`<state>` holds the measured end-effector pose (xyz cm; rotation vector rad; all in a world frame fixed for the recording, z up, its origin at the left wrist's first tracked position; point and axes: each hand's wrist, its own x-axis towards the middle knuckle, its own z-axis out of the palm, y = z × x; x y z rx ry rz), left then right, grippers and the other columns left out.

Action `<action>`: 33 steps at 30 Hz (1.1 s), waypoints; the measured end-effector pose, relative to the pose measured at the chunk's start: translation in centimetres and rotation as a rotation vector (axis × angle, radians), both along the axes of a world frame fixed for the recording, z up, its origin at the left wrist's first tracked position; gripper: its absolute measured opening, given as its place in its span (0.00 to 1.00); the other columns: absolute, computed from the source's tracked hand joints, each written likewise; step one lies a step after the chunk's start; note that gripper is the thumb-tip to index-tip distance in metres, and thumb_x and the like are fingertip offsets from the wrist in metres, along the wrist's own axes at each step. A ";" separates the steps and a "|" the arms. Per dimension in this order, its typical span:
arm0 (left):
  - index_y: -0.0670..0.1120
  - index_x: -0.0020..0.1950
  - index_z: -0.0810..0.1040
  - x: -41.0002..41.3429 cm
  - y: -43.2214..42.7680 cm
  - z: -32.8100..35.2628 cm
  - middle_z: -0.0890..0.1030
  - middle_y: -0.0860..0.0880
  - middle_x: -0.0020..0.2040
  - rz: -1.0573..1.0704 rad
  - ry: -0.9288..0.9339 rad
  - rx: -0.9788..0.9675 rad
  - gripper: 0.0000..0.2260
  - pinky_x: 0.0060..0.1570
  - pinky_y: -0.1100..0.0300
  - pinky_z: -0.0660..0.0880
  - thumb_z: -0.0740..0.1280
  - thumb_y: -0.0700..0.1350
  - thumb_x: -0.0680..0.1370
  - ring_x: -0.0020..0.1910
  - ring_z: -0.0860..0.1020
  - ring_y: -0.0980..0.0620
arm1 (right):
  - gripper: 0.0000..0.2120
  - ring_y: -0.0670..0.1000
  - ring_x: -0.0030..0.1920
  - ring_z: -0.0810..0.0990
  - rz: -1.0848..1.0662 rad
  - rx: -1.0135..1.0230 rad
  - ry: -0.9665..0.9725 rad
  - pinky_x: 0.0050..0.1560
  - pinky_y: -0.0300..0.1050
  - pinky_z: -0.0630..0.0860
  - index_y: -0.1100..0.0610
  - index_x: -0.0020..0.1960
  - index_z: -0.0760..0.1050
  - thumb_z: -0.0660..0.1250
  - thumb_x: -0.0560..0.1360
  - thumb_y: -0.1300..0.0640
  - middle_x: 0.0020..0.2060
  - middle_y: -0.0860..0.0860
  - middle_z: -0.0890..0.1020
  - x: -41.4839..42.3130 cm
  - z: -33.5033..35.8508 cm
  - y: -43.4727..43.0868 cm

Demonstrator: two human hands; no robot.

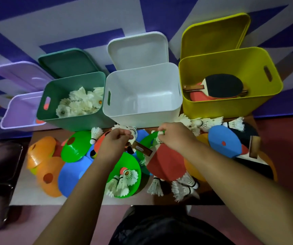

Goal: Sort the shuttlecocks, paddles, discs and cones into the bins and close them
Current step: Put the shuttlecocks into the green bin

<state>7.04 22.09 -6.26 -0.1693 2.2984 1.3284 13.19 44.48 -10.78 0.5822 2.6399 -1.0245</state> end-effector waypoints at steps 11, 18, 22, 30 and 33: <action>0.44 0.56 0.81 2.3 -5.4 -1.9 0.85 0.43 0.53 -0.024 -0.041 -0.119 0.04 0.45 0.52 0.78 0.67 0.40 0.82 0.48 0.84 0.43 | 0.11 0.55 0.51 0.80 -0.030 0.069 0.248 0.50 0.51 0.80 0.53 0.60 0.79 0.67 0.78 0.55 0.57 0.52 0.79 -0.8 -1.2 -1.7; 0.48 0.55 0.80 3.3 -8.9 -5.8 0.84 0.47 0.52 -0.164 -0.007 -0.471 0.06 0.49 0.52 0.78 0.71 0.44 0.79 0.51 0.82 0.43 | 0.07 0.43 0.38 0.75 -0.237 -0.129 0.522 0.37 0.39 0.68 0.52 0.51 0.75 0.69 0.80 0.48 0.41 0.46 0.77 -1.7 2.8 -3.4; 0.45 0.66 0.78 4.2 -10.6 -8.0 0.80 0.41 0.61 -0.321 -0.023 -0.809 0.23 0.56 0.47 0.77 0.73 0.58 0.77 0.62 0.75 0.36 | 0.10 0.43 0.34 0.76 -0.239 -0.297 0.460 0.35 0.37 0.70 0.51 0.50 0.75 0.70 0.80 0.46 0.35 0.45 0.78 -2.1 3.9 -5.8; 0.43 0.65 0.73 6.0 -13.1 -9.8 0.78 0.42 0.61 -0.393 -0.052 -0.971 0.23 0.55 0.48 0.74 0.70 0.57 0.76 0.62 0.74 0.38 | 0.09 0.50 0.41 0.81 -0.142 -0.351 0.280 0.39 0.47 0.75 0.51 0.51 0.73 0.70 0.78 0.47 0.42 0.48 0.81 -2.1 3.3 -11.0; 0.44 0.63 0.72 6.0 -14.0 -10.0 0.80 0.42 0.59 -0.356 -0.094 -0.887 0.23 0.52 0.48 0.74 0.70 0.57 0.76 0.60 0.75 0.38 | 0.09 0.50 0.42 0.82 -0.111 -0.355 0.241 0.40 0.47 0.77 0.50 0.52 0.73 0.70 0.78 0.48 0.43 0.48 0.82 -3.0 3.0 -12.6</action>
